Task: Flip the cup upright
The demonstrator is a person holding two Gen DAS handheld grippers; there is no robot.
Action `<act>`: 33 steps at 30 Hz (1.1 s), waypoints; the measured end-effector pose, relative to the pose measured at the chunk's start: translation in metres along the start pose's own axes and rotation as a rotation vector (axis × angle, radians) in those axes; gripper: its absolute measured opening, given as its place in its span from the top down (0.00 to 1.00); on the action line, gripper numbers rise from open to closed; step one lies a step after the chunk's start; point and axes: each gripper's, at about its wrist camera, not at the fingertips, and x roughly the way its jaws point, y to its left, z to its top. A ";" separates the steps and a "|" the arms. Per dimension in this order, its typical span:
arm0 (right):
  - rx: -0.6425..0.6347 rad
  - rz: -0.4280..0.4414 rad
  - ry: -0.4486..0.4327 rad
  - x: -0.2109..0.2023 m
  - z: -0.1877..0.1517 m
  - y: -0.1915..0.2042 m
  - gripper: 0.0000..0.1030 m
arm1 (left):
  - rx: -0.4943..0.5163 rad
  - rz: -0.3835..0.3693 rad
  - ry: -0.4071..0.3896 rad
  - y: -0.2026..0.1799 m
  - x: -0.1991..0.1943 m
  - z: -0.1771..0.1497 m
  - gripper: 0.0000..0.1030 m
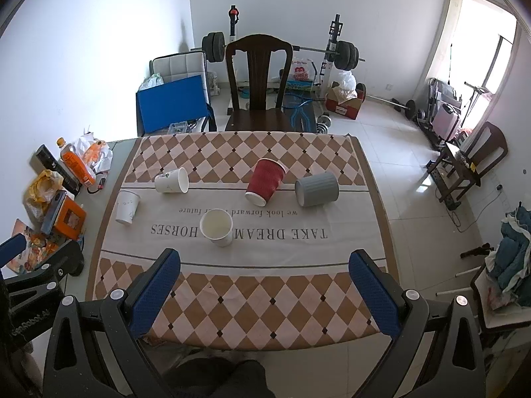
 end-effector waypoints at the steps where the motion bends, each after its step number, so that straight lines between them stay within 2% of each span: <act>1: 0.000 -0.001 -0.001 0.000 0.000 0.000 0.00 | -0.001 -0.001 -0.002 0.000 -0.001 0.000 0.00; 33: -0.002 -0.003 -0.011 -0.002 0.001 -0.001 0.00 | 0.000 -0.004 -0.007 0.002 -0.002 -0.001 0.00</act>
